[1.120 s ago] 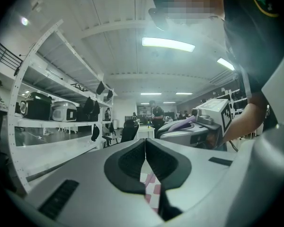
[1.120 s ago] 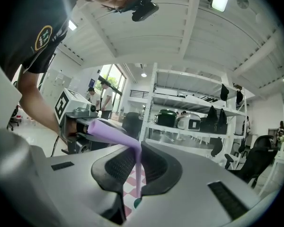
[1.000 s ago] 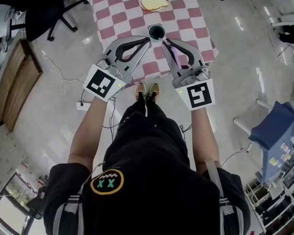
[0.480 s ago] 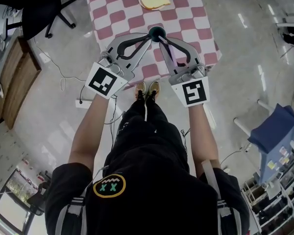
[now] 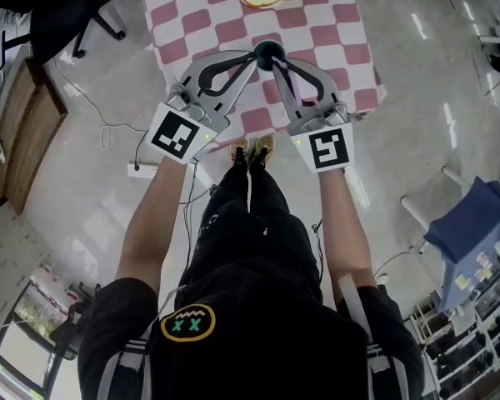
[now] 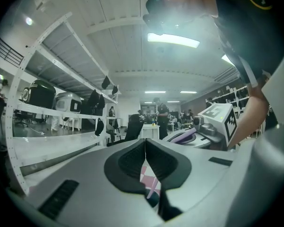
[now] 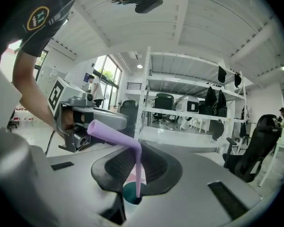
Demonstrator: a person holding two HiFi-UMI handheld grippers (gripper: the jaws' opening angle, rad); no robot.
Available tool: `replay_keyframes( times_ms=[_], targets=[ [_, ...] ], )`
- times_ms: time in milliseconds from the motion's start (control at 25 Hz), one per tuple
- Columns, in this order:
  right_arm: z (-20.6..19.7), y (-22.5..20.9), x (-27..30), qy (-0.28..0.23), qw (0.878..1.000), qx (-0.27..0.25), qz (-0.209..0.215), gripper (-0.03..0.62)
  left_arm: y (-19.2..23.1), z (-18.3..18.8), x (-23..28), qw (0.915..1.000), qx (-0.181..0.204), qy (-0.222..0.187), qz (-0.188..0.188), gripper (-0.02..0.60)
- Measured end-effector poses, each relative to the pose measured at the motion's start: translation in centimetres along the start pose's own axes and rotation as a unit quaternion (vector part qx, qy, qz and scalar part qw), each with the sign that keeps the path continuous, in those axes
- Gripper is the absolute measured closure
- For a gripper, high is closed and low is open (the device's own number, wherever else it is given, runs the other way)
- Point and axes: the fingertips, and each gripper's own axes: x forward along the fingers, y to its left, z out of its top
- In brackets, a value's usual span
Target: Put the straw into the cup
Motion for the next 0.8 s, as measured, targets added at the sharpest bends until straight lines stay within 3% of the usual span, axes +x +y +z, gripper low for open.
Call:
replay_keyframes(
  times_ms=[800],
  targets=[
    [-8.0,0.1,3.2,0.043,0.998,0.049,-0.008,0.542,1.9,-6.3,1.5,0.9996,-0.012,0.026,0.005,0.561]
  ],
)
